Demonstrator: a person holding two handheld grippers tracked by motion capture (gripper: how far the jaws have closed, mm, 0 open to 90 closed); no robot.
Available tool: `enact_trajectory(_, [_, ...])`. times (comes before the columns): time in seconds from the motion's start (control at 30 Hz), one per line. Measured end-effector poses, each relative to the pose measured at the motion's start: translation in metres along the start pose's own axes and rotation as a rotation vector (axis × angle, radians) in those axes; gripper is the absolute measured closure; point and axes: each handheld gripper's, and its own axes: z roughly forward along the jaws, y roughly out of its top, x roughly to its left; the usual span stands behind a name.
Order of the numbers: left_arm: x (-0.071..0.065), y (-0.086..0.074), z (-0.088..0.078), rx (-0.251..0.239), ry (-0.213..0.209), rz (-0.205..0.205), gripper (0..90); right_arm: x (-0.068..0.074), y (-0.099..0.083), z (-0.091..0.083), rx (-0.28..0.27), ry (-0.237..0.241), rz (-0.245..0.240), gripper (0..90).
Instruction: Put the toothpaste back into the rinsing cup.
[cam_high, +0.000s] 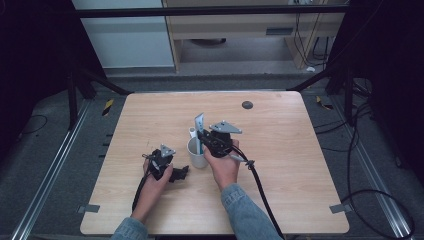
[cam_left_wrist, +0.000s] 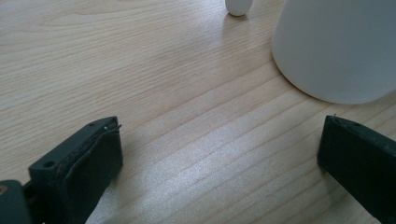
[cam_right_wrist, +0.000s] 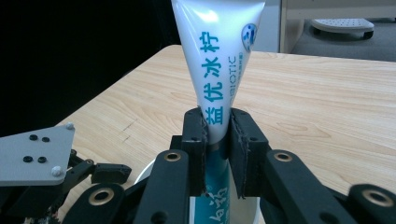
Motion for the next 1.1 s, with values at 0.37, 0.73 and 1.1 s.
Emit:
enact_trajectory(0.37, [0.000, 0.000, 0.000, 0.000, 0.000, 0.000, 0.0, 0.002, 0.000, -0.002, 0.018, -0.002, 0.002, 73.4])
enact_trajectory(0.73, [0.000, 0.000, 0.000, 0.000, 0.000, 0.000, 0.0, 0.004, 0.001, -0.009, 0.025, -0.007, -0.022, 67.4])
enact_trajectory(1.1, [0.000, 0.000, 0.000, -0.003, 0.000, -0.002, 0.0, 0.006, 0.010, -0.021, 0.089, -0.033, -0.107, 54.2])
